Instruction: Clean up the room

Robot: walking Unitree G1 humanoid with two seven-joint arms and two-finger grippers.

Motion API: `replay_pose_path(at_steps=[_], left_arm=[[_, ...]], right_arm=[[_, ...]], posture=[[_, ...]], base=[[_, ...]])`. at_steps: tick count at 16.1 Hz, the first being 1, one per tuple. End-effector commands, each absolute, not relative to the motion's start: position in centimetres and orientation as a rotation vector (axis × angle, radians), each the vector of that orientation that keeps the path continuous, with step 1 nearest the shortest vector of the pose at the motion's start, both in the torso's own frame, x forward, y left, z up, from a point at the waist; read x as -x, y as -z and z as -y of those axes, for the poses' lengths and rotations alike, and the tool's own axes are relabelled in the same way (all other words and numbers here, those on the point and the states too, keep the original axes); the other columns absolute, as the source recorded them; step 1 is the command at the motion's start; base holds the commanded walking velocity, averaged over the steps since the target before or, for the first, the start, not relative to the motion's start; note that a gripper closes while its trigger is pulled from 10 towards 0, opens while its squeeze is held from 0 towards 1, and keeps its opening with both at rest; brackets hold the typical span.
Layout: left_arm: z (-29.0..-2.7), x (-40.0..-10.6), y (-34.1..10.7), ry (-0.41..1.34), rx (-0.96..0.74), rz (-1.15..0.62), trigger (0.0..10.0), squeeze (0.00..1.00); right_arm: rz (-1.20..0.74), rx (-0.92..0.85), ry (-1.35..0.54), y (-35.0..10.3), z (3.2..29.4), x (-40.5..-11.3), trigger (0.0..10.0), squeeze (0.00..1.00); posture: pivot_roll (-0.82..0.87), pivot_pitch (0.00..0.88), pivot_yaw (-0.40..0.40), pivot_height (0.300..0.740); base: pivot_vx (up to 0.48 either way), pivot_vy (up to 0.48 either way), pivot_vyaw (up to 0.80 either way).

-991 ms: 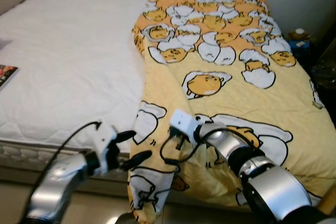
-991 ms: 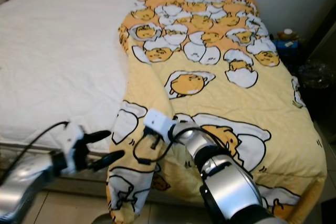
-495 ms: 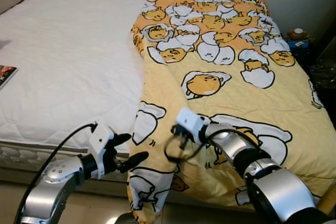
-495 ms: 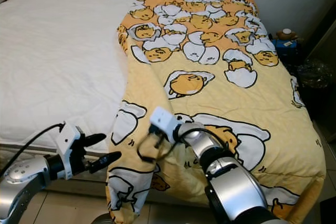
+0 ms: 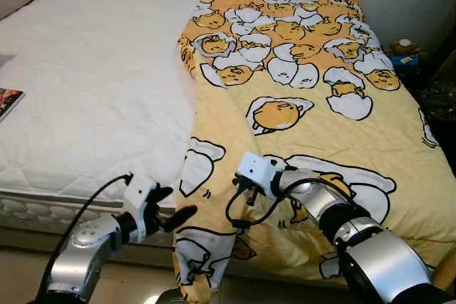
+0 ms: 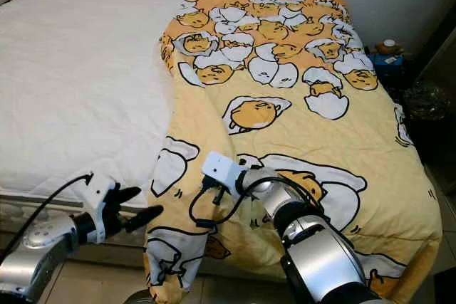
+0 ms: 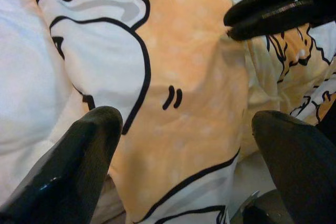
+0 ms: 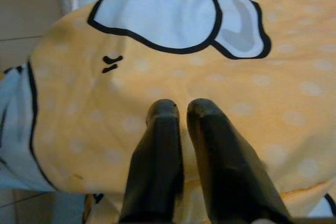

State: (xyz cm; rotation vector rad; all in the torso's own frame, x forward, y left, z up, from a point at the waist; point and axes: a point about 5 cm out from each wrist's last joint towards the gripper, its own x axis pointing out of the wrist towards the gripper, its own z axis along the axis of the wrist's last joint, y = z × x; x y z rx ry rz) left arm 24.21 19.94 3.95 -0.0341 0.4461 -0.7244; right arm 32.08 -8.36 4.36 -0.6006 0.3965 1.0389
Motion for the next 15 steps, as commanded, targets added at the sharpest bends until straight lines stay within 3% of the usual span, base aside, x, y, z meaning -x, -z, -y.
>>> replay_pose_path(at_steps=[1, 5, 12, 15], left_arm=[[-20.0, -24.6, -4.2, 0.726, 0.029, -0.431, 10.0, 0.0], [-20.0, -25.3, -4.0, 0.744, 0.005, -0.433, 10.0, 0.0], [-21.0, -23.7, -4.2, 0.779, 0.024, -0.426, 10.0, 0.0], [-21.5, -23.1, -4.2, 0.772, 0.028, -0.432, 10.0, 0.0]], right_arm=[[-0.365, 0.59, -1.049, -5.2, 8.6, -32.5, 10.0, 1.0], [-0.421, 0.746, -1.083, -4.3, 9.3, -32.1, 10.0, 1.0], [-0.408, 0.67, -0.855, -5.1, 10.8, -33.6, 10.0, 1.0], [-0.397, 0.578, -1.094, -4.7, 9.6, -32.0, 10.0, 1.0]], posture=[[0.07, 0.0, -0.027, 0.74], [0.07, 0.0, -0.026, 0.74], [0.08, 0.003, -0.031, 0.74], [0.07, 0.013, -0.034, 0.74]], base=[[0.0, 0.0, 0.0], [0.0, 0.0, 0.0], [0.0, 0.0, 0.0], [0.0, 0.0, 0.0]])
